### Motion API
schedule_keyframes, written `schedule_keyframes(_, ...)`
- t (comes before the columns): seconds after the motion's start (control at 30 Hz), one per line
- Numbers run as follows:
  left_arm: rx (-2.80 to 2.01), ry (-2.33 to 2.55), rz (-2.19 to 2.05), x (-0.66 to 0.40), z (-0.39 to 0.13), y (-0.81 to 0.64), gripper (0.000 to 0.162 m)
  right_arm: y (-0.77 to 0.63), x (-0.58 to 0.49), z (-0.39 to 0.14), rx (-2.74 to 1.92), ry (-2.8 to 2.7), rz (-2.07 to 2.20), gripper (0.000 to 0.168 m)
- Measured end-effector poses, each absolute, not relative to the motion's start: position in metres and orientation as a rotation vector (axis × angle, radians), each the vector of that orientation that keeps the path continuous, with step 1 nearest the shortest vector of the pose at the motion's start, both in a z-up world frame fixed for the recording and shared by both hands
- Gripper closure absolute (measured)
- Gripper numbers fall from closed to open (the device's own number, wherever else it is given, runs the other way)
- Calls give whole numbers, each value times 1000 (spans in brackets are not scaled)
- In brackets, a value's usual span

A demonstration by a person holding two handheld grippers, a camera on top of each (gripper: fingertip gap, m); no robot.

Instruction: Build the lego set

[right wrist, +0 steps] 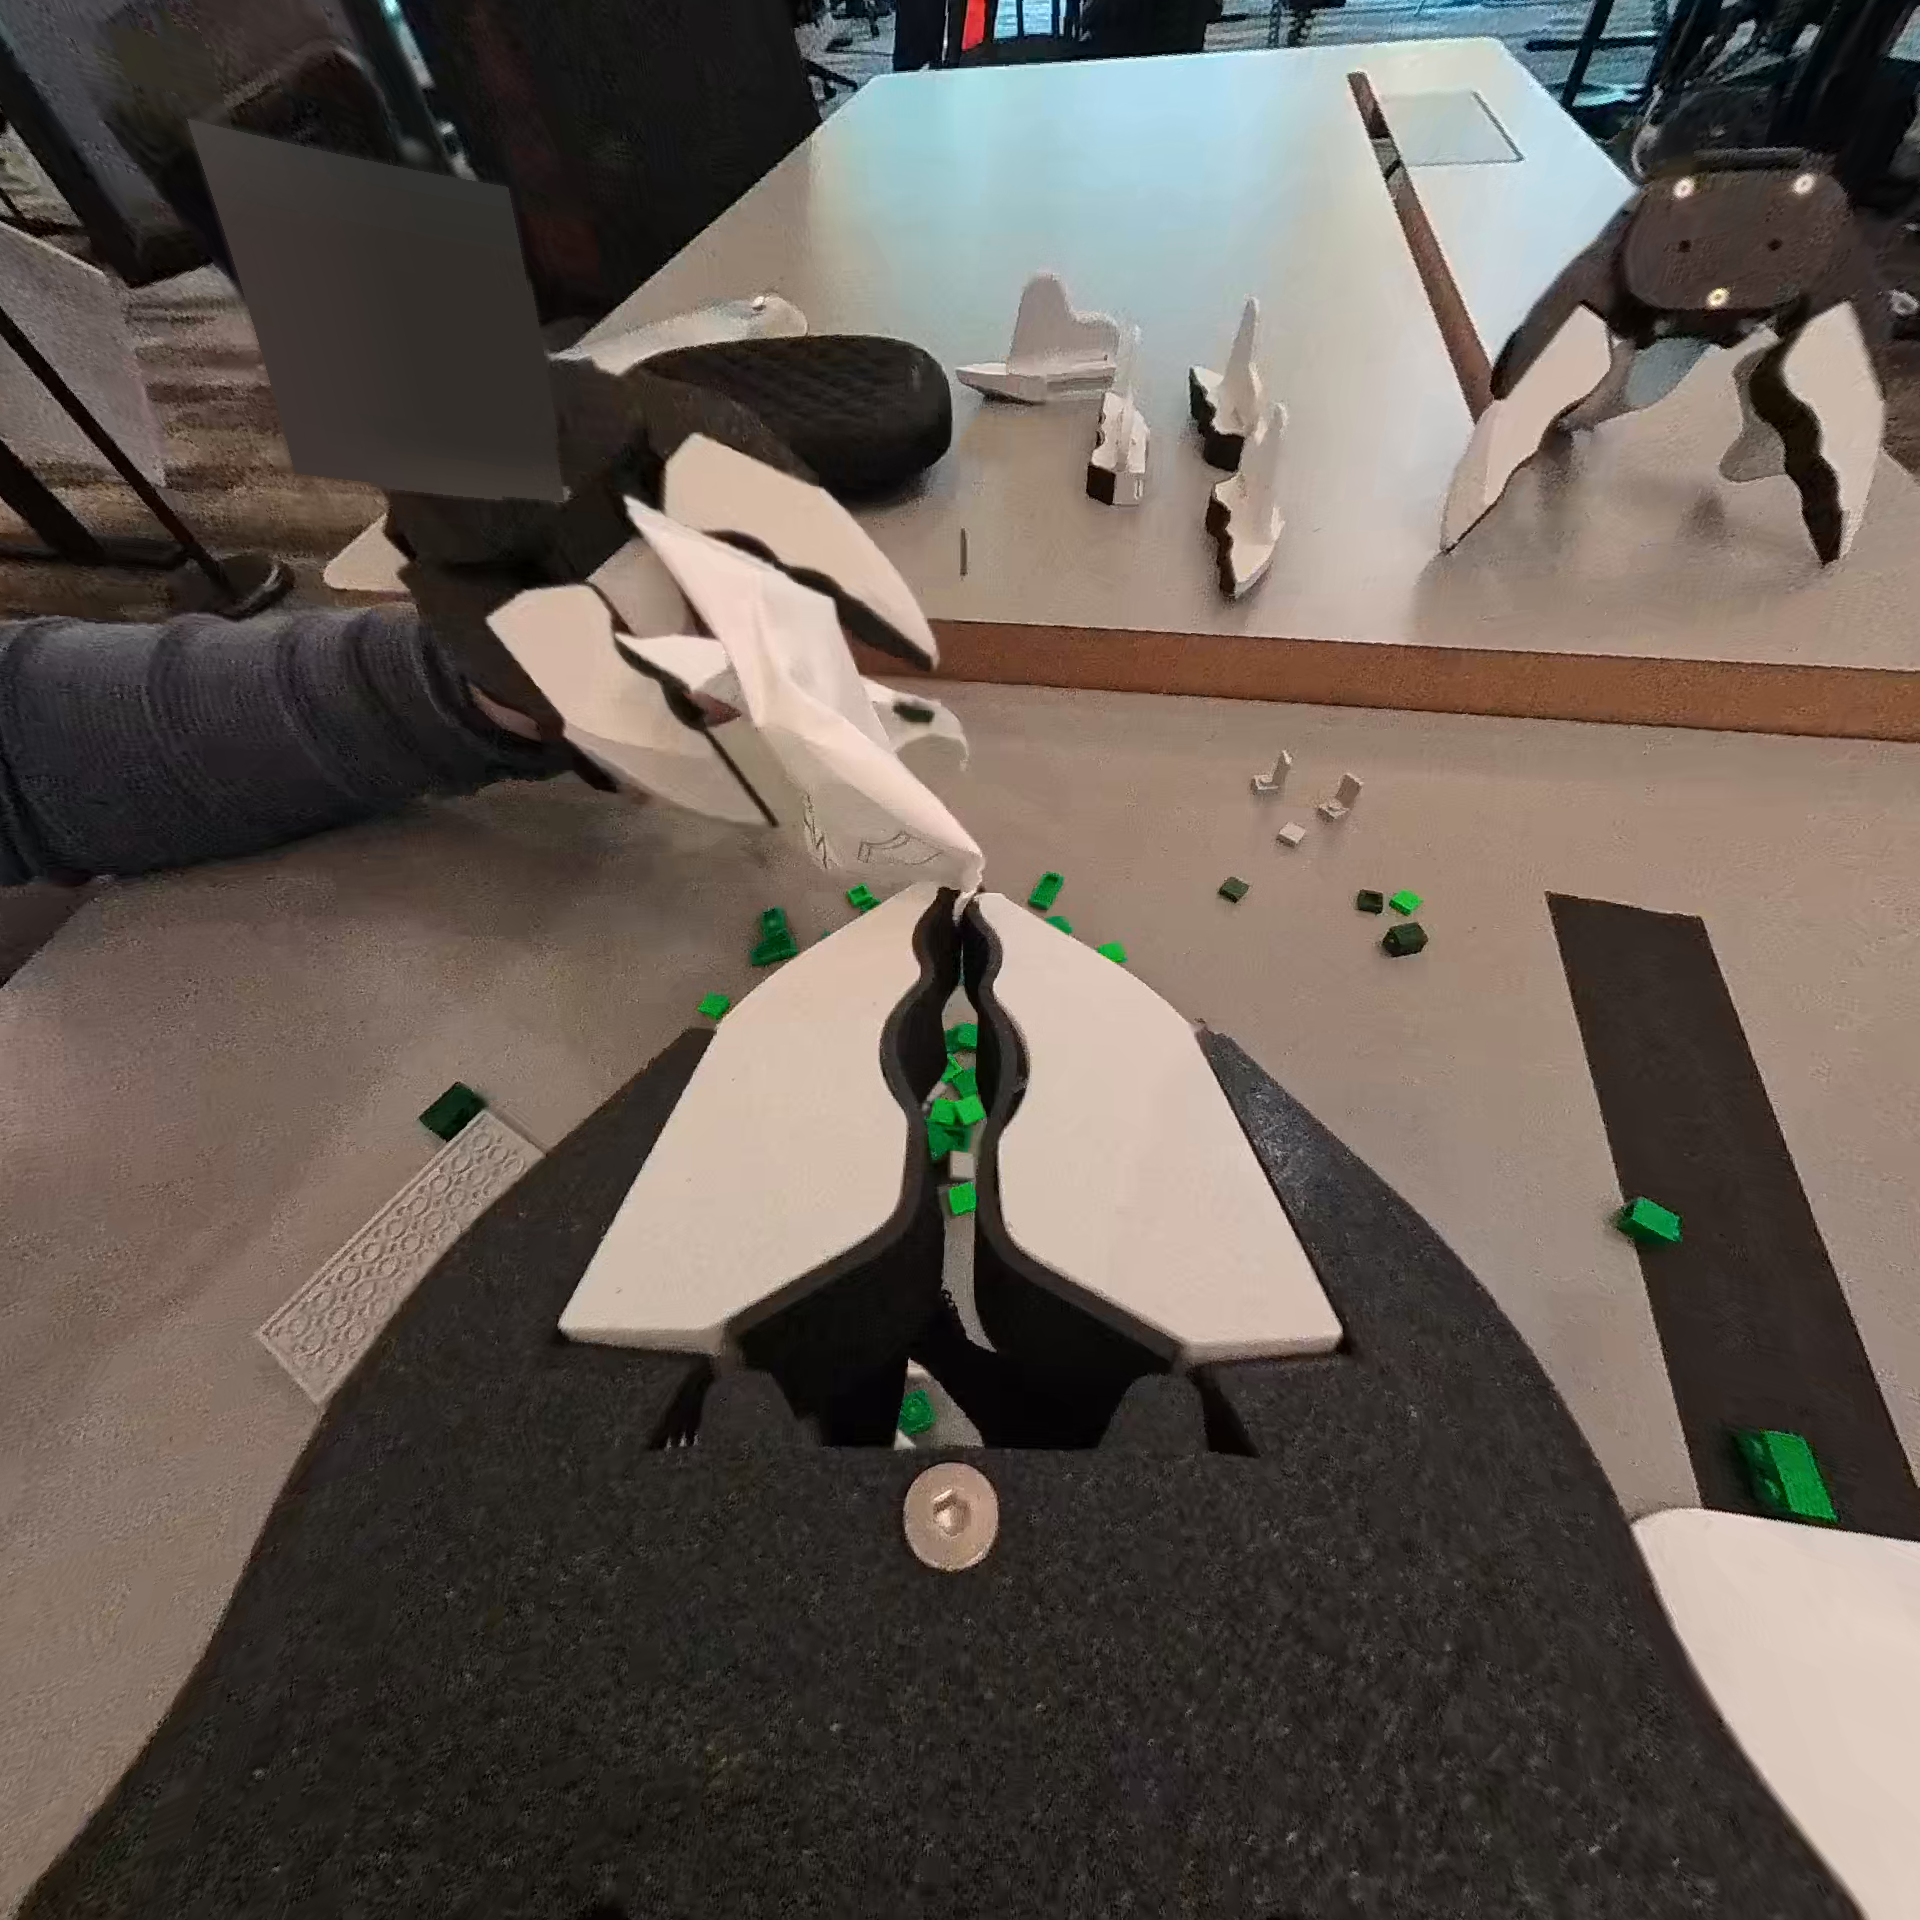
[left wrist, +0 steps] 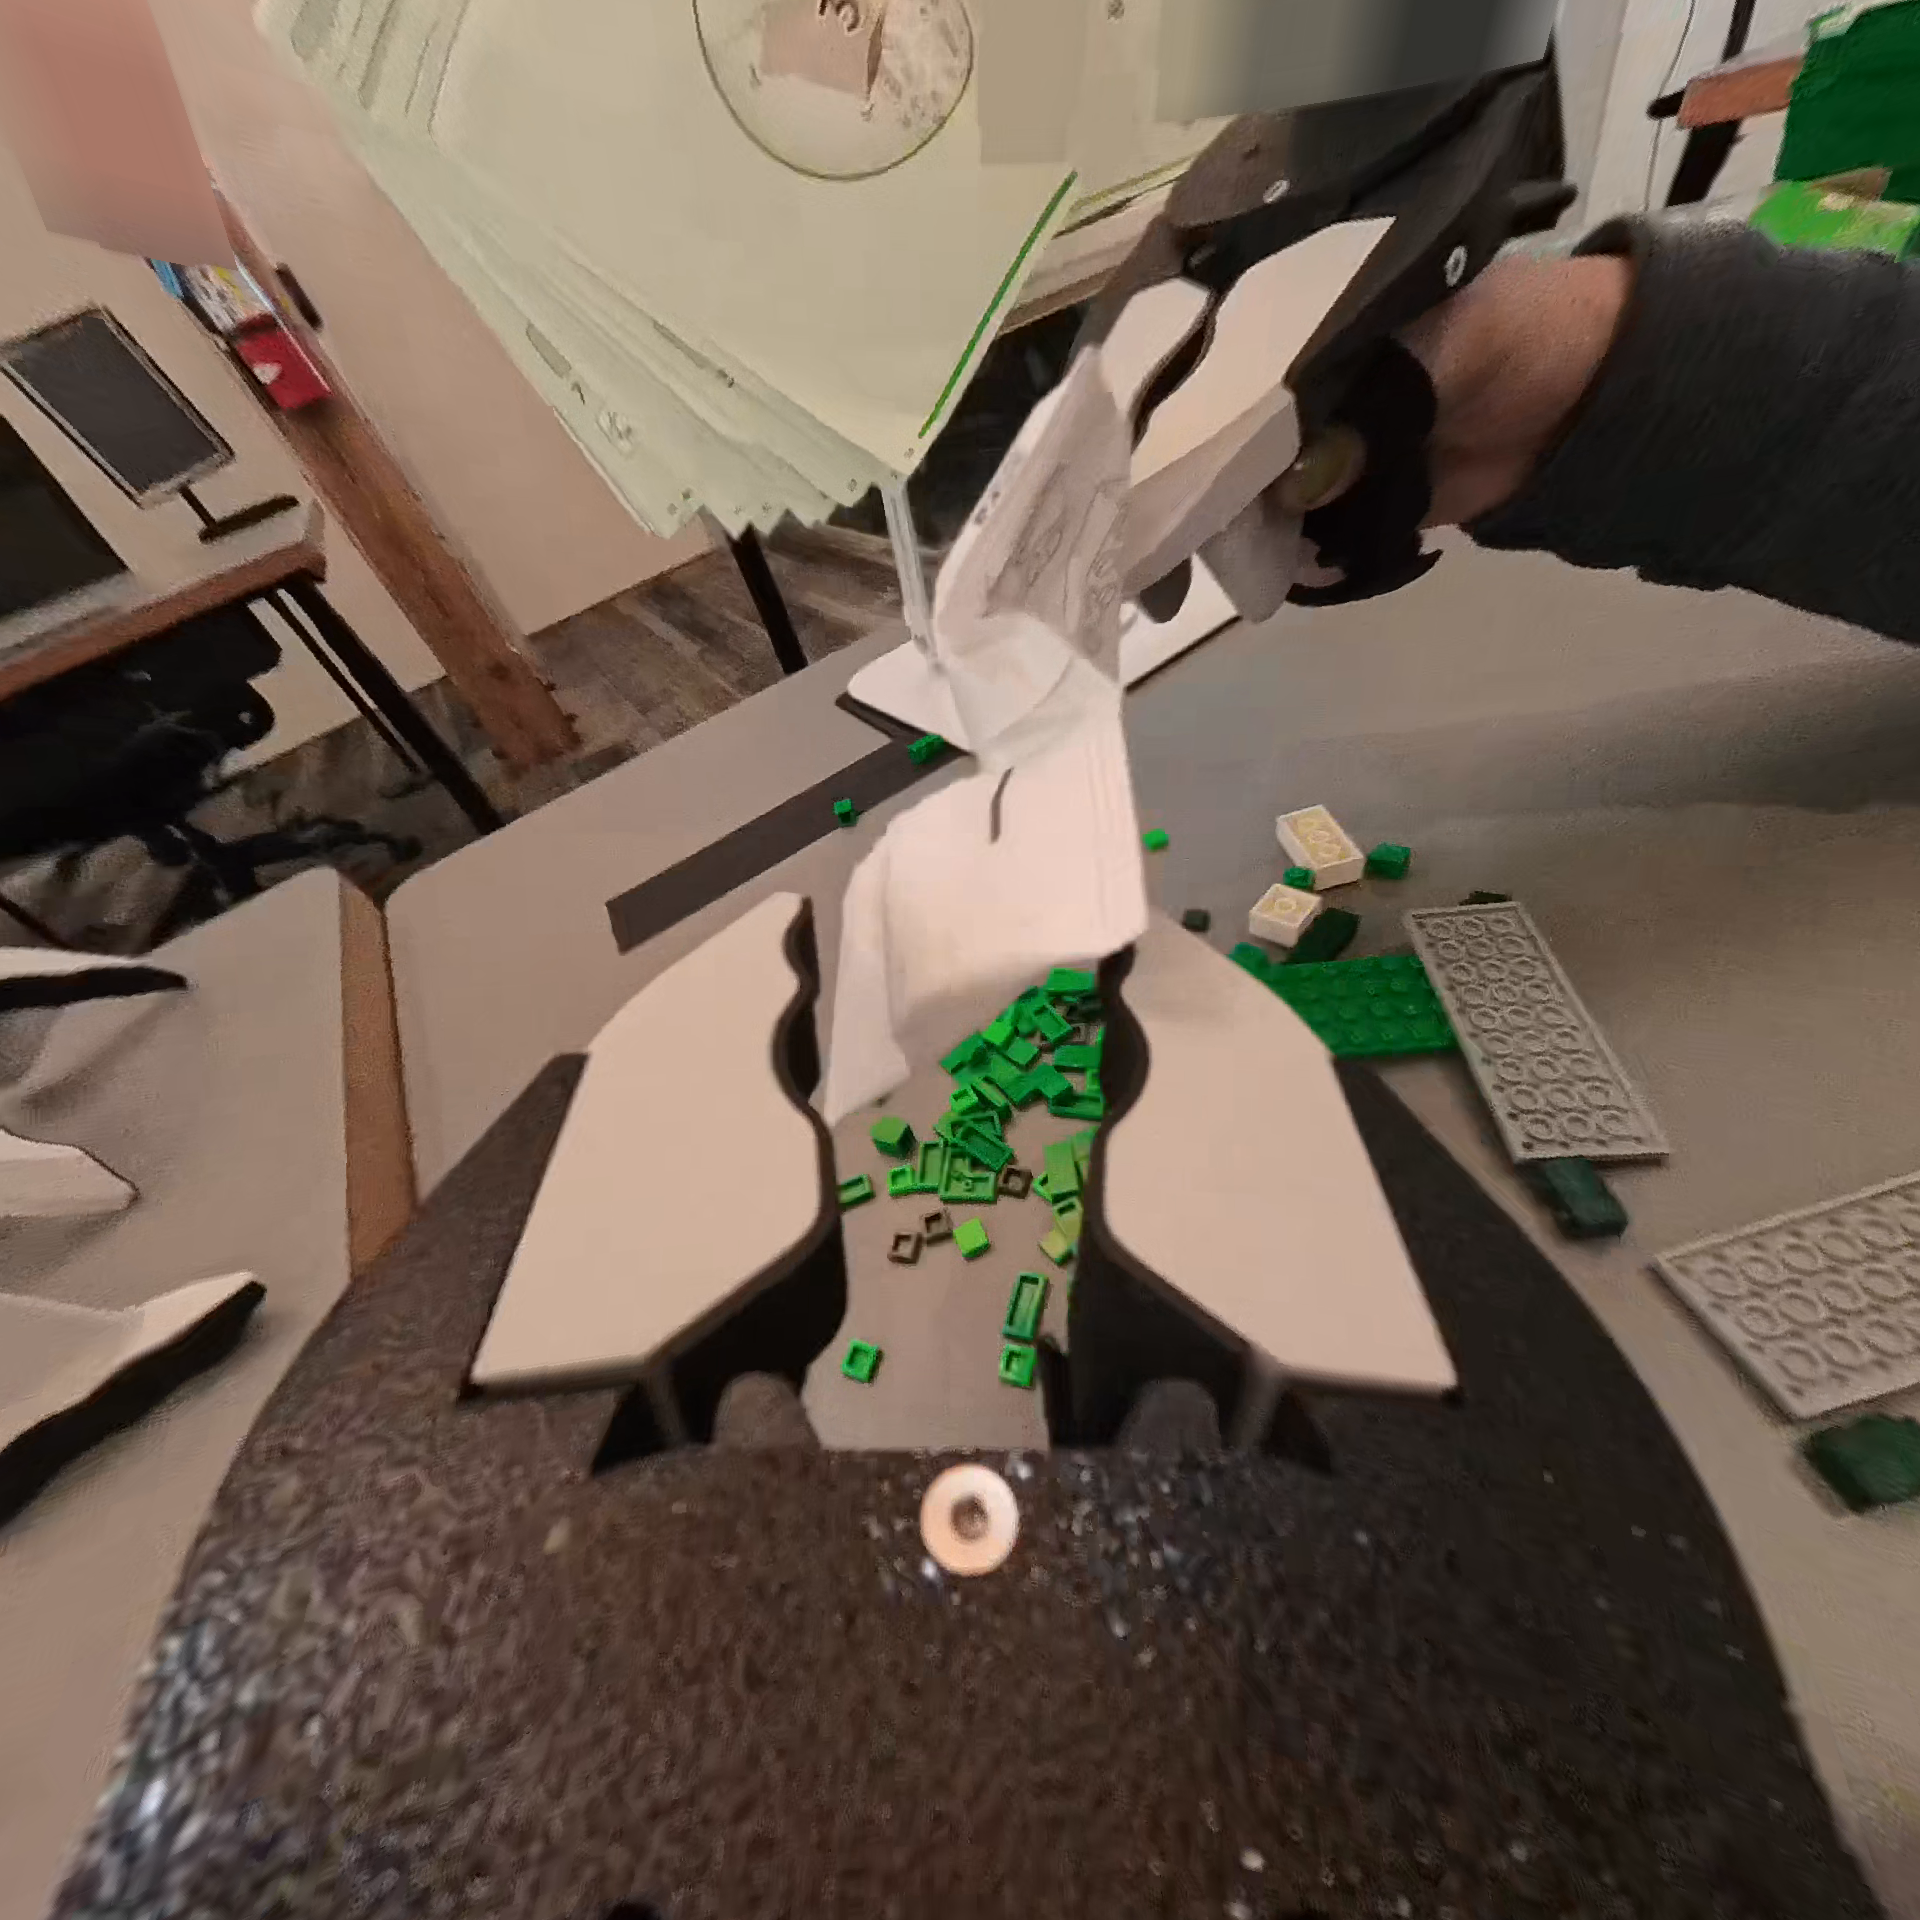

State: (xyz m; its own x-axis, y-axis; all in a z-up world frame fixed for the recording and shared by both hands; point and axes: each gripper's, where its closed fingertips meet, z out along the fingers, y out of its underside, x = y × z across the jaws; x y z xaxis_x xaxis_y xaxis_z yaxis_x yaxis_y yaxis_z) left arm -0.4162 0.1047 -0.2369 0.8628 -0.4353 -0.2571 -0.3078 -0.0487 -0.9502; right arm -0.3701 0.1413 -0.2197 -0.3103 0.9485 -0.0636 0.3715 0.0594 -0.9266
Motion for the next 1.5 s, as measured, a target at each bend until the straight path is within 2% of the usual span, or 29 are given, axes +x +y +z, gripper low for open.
schedule_keyframes(0.03,-1608,605,-70,-414,-231,103,128,138,-370,-220,-1316,-1763,1237,168)
schedule_keyframes(0.07,-1581,629,-44,-410,-228,101,155,135,-370,-220,-1308,-1785,1239,168)
schedule_keyframes(0.1,-1586,645,-37,-408,-227,100,162,131,-369,-220,-1293,-1806,1247,168)
schedule_keyframes(0.17,-1661,634,-164,-403,-233,99,162,132,-368,-219,-1244,-1808,1203,165)
schedule_keyframes(0.2,-1668,617,-274,-399,-233,98,162,135,-367,-217,-1218,-1791,1169,148)
schedule_keyframes(0.27,-1683,612,-410,-395,-234,94,162,137,-365,-207,-1178,-1739,1170,103)
schedule_keyframes(0.3,-1702,628,-428,-394,-237,93,162,131,-363,-203,-1150,-1758,1212,94)
schedule_keyframes(0.37,-1714,686,-403,-391,-242,91,162,117,-359,-205,-1115,-1835,1235,92)
schedule_keyframes(0.4,-1710,720,-398,-386,-244,89,162,111,-358,-211,-1132,-1897,1210,93)
schedule_keyframes(0.53,-1693,803,-415,-371,-248,85,162,101,-361,-233,-1198,-2024,1155,160)
schedule_keyframes(0.57,-1720,777,-396,-375,-250,88,162,102,-363,-235,-1217,-2023,1152,168)
schedule_keyframes(0.67,-1776,724,-336,-384,-251,93,162,90,-362,-237,-1138,-2098,1126,168)
schedule_keyframes(0.83,-1699,633,-508,-379,-233,90,162,101,-370,-219,-1092,-1973,1006,168)
schedule_keyframes(0.93,-1610,541,-648,-384,-216,87,162,99,-373,-209,-1071,-1897,1089,168)
schedule_keyframes(1.07,-1515,484,-590,-384,-204,90,162,93,-373,-197,-1061,-1829,1260,168)
schedule_keyframes(1.1,-1496,480,-579,-385,-200,89,158,95,-372,-189,-1072,-1780,1321,168)
schedule_keyframes(1.2,-1556,453,-335,-400,-202,96,97,117,-370,-183,-1140,-1571,1245,168)
schedule_keyframes(1.23,-1555,437,-241,-406,-201,96,81,115,-366,-180,-1149,-1527,1252,168)
schedule_keyframes(1.27,-1542,420,-178,-410,-198,95,74,111,-358,-176,-1149,-1509,1233,168)
schedule_keyframes(1.5,-1418,236,-83,-405,-193,71,76,71,-240,-143,-1303,-1330,1020,168)
